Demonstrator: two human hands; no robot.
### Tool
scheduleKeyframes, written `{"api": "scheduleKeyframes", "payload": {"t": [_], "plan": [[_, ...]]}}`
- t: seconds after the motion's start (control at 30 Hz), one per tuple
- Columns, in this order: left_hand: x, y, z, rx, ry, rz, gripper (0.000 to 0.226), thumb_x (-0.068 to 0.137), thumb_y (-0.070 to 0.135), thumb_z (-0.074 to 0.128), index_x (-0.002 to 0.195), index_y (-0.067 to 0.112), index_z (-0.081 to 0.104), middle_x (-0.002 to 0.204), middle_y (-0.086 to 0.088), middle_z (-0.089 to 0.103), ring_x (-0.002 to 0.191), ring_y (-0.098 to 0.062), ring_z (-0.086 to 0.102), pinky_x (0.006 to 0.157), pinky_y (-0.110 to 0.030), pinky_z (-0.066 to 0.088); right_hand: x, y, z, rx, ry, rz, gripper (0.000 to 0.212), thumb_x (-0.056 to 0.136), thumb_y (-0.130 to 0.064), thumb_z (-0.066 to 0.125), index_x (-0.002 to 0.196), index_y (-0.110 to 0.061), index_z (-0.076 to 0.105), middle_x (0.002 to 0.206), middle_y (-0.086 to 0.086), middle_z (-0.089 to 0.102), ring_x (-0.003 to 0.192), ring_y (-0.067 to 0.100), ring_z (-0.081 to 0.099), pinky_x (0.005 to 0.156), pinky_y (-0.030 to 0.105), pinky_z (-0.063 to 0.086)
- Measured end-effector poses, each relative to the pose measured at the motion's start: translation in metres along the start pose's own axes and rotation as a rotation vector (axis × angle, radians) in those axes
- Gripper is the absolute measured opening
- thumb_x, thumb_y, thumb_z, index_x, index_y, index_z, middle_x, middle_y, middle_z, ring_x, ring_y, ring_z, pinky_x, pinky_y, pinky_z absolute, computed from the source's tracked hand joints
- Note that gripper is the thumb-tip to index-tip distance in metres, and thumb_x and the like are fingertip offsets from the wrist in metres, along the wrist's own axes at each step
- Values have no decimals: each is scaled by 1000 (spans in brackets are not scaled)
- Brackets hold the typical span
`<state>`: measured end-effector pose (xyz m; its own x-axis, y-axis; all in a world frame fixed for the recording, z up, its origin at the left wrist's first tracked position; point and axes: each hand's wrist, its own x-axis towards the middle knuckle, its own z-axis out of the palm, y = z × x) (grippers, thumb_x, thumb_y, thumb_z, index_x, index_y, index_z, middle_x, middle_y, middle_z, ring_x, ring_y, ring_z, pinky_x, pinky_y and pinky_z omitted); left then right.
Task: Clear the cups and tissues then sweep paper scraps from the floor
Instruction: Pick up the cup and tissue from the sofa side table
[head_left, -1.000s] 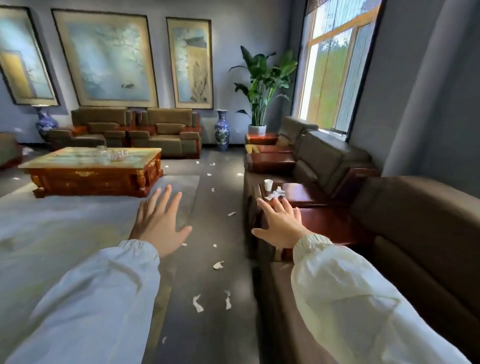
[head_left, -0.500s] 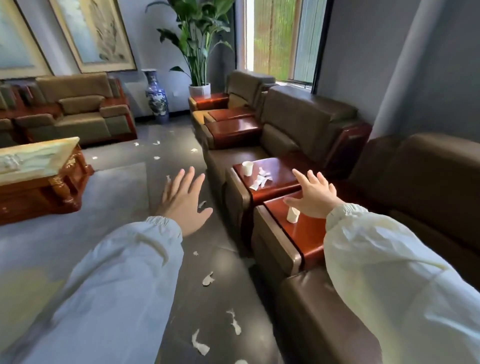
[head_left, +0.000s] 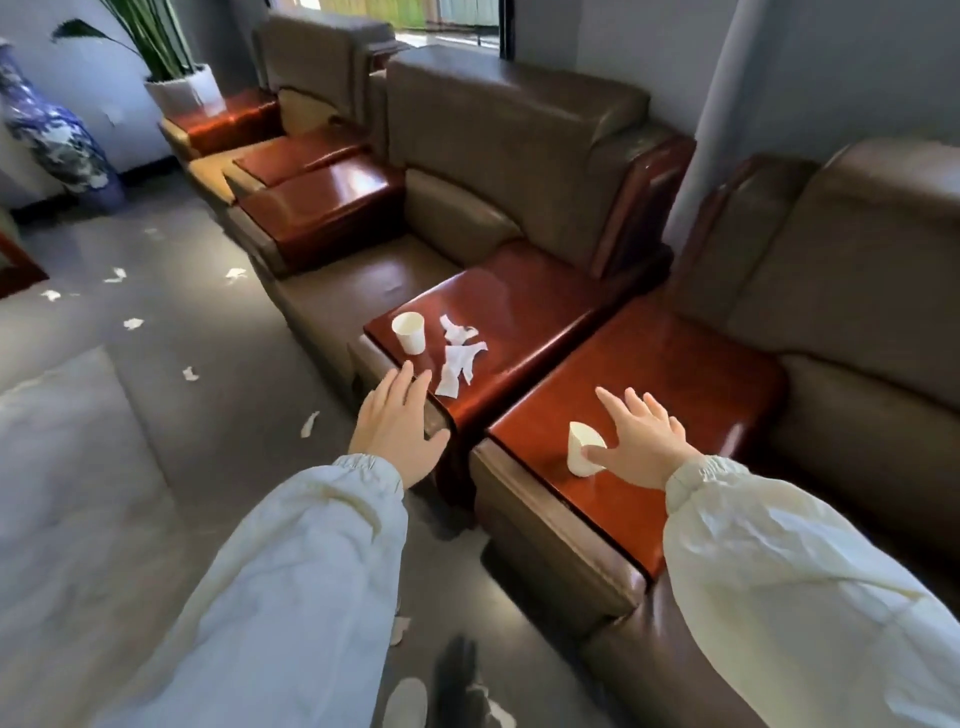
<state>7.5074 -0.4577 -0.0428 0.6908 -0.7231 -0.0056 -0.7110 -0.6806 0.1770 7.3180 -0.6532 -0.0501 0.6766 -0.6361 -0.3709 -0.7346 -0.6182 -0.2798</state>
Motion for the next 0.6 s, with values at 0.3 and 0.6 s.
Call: {"api": "scheduleKeyframes", "payload": {"t": [0.3,0.6], "plan": [[218,-50,131,-99,-189,142,65,93,36,54,148,20,22,158,-5,14,144,-27,15,113,-40,23,143,7,96,266,-82,365,106,79,-49,70,150,-36,-7,159,6,-11,147,29,-8,112,59,14],[316,-83,216,-123,-309,300,69,88,25,62,147,20,25,154,-4,21,138,-32,24,110,-43,26,207,-2,148,227,74,488,79,84,-2,60,149,-14,17,137,14,42,121,30,40,99,39,36]]}}
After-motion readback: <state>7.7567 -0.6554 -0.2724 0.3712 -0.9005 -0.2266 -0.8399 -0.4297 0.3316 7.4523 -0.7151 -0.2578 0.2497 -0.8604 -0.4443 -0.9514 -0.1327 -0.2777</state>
